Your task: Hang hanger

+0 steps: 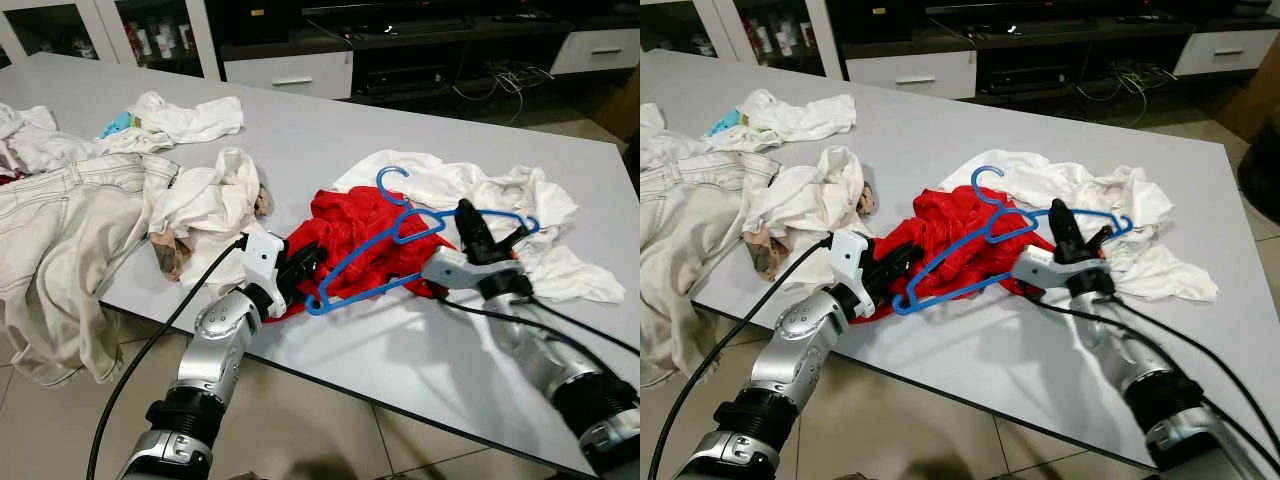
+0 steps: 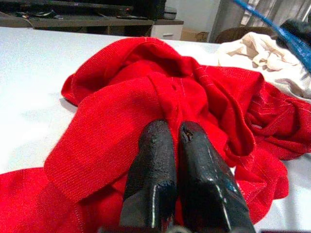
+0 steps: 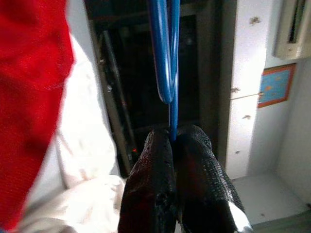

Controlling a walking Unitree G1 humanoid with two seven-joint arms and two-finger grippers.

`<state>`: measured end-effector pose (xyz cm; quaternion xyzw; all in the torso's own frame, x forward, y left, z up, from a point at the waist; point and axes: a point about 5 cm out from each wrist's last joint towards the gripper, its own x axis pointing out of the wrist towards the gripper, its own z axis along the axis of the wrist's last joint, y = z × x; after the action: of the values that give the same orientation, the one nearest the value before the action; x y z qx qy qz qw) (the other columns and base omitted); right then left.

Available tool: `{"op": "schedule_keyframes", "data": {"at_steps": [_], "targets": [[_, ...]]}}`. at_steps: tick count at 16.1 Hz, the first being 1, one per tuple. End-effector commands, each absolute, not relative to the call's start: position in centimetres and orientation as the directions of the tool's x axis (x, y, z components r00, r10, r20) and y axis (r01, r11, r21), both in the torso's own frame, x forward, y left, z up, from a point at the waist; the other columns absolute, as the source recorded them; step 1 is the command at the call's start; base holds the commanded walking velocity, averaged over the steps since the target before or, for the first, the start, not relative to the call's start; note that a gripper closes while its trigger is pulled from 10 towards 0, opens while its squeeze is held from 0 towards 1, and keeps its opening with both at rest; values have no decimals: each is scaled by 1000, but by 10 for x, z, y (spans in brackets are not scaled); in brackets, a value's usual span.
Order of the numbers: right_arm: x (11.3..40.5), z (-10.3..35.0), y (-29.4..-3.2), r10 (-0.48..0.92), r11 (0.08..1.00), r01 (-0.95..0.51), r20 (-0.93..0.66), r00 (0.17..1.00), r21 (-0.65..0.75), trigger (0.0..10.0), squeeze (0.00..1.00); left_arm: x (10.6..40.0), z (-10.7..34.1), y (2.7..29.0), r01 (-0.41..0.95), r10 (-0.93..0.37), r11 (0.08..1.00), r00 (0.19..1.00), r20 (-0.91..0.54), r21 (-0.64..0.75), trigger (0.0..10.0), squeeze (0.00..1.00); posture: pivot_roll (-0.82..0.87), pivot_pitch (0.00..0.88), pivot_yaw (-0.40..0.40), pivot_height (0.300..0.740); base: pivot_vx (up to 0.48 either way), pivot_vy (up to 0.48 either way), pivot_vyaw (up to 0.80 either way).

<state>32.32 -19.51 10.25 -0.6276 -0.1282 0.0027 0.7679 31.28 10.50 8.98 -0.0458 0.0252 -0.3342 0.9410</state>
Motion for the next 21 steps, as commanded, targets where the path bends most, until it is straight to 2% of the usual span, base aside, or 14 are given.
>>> {"op": "schedule_keyframes", "data": {"at_steps": [1,3,4,5,6,8,9,10,11,13,14,15,20,21], "targets": [[324,101,-191,152,235,131,169,974,-963,0,0,316,95,102,640,-642,764,766,-6,-85,10000,0,-100,0,29,740,0,0,0],[323,94,-182,160,266,40,85,983,-963,0,0,316,95,101,639,-642,765,767,-5,-85,10000,0,-93,0,23,740,0,0,0],[320,88,-175,179,277,-32,19,984,-960,1882,0,316,95,102,636,-639,767,769,-4,-85,10000,0,-89,0,20,740,0,0,0],[319,85,-173,188,292,-66,-11,982,-954,7333,0,315,95,103,635,-637,768,771,-4,-85,10000,0,-89,0,20,740,0,0,0],[317,82,-169,199,308,-111,-50,979,-945,10000,0,315,95,104,632,-634,770,773,-5,-85,10000,0,-85,0,17,740,0,0,0],[314,79,-162,210,323,-178,-113,971,-930,10000,0,314,94,104,629,-632,772,775,-7,-87,10000,0,-85,0,15,740,0,0,0],[314,78,-162,205,329,-184,-120,971,-926,10000,616,314,94,104,629,-632,772,775,-7,-87,10000,0,-85,0,15,740,0,0,0],[313,77,-162,194,372,-217,-153,969,-903,10000,1000,314,94,104,630,-632,772,775,-7,-87,10000,0,-85,0,15,740,0,0,0],[313,78,-162,194,393,-246,-182,964,-886,10000,1000,314,94,103,630,-633,772,774,-6,-88,10000,0,-86,0,14,740,0,0,0],[311,80,-162,218,375,-282,-212,953,-883,10000,1000,314,94,103,630,-633,772,774,-6,-88,10000,0,-86,0,14,740,0,0,0],[308,83,-162,230,396,-311,-235,944,-864,10000,0,314,94,103,630,-632,772,775,-6,-88,10000,0,-87,0,14,740,0,0,0],[306,86,-163,236,447,-340,-257,937,-827,10000,0,314,94,103,630,-633,772,774,-7,-87,10000,0,-87,0,14,740,0,0,0],[298,97,-172,249,517,-374,-283,926,-770,10000,0,314,93,104,628,-631,774,776,-8,-86,10000,0,-86,0,15,740,0,0,0],[298,102,-176,234,552,-353,-266,935,-755,10000,173,314,93,104,628,-630,774,776,-8,-85,10000,0,-86,0,15,740,0,0,0]]}}
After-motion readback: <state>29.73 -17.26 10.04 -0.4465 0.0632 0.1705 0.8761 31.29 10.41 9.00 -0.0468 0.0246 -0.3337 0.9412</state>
